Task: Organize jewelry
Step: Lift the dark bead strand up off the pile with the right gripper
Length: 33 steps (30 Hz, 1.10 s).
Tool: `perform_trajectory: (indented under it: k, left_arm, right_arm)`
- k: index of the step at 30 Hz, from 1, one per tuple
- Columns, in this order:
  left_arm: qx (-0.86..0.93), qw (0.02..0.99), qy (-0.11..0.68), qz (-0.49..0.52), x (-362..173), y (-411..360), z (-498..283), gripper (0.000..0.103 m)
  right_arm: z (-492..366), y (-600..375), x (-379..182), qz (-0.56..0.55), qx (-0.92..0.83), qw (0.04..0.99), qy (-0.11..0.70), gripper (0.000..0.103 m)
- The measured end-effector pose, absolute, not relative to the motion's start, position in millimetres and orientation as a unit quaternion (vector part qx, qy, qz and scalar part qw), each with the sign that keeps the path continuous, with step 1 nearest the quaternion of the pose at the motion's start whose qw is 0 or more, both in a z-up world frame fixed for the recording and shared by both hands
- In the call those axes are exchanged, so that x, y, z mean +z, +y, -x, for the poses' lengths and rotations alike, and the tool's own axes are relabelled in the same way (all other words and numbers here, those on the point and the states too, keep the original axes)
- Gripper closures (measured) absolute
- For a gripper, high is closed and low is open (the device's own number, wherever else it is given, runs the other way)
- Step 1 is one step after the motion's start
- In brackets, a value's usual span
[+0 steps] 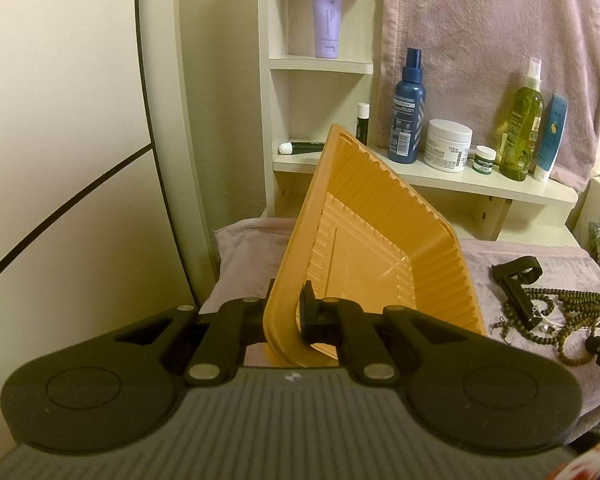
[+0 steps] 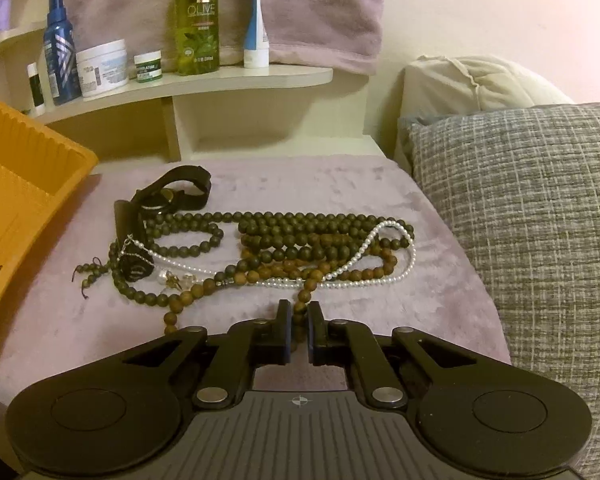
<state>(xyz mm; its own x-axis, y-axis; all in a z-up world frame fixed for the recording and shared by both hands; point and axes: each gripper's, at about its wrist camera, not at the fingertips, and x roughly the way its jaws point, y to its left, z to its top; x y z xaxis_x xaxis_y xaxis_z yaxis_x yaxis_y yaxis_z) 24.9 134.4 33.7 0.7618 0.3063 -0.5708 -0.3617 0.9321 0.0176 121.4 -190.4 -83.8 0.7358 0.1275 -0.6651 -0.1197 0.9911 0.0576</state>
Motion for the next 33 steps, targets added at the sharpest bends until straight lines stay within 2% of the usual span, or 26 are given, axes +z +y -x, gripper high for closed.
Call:
perform_trajectory:
  k: [6,19,33]
  left_arm:
    - [0.178,0.937,0.296,0.048,33.8,133.9,-24.7,0.096]
    - [0.178,0.938,0.295,0.05,33.5,135.9,-24.3,0.096]
    - [0.178,0.937,0.295,0.056,32.7,138.8,-23.5,0.096]
  right_arm:
    - [-123.3,-195.9,-75.3,-0.016,0.075,0.93,0.36,0.097]
    - [-112.6,-207.9,11.1,0.03,0.128,0.959,0.25,0.097]
    - [-111.0,-206.7,55.0,0.039,0.177,0.964,0.192,0.097]
